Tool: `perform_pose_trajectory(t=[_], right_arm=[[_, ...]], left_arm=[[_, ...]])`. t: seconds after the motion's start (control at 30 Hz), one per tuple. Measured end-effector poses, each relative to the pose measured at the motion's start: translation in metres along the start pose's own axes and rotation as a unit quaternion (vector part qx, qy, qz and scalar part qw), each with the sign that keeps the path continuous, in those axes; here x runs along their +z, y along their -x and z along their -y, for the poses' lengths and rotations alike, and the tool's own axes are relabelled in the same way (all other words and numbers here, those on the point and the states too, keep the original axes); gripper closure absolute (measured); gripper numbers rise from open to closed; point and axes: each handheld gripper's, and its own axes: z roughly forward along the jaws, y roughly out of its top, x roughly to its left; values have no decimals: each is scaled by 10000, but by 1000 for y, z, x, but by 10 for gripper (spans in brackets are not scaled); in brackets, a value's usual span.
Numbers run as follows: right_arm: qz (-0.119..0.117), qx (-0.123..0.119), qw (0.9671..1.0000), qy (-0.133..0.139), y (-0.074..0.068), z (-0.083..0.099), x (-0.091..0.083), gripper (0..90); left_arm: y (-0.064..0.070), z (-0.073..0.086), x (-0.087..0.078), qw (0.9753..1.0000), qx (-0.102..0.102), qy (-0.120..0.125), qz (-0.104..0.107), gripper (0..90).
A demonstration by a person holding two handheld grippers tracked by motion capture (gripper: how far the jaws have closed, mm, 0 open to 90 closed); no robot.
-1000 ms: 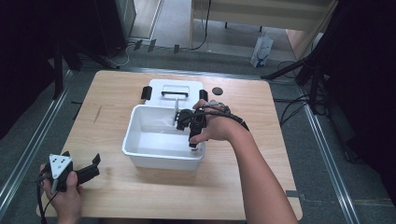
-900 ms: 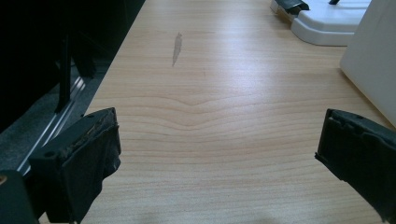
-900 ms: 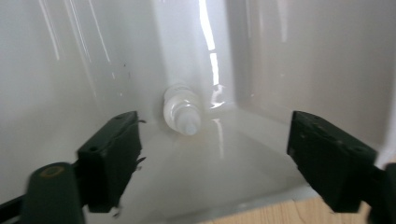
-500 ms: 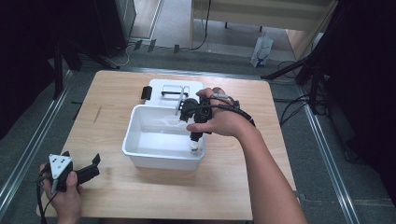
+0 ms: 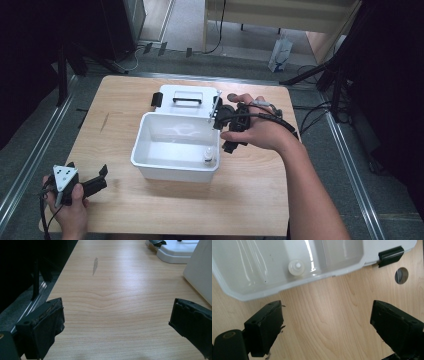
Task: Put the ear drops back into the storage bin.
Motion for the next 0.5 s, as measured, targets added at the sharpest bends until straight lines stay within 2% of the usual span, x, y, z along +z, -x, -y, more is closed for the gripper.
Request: perform_pose_trajectory(t=[0.27,0.33,0.5], right_arm=[[21,198,9998,-33,0,27,-4,110],[17,254,9997,-49,-1,38,-3,111],[29,302,9995,-92,-2,50,1,112]], left_arm=[[0,0,0,10000,9,18,-7,3],[0,0,0,10000,9,25,-13,3],[1,0,0,10000,23,54,-29,3]])
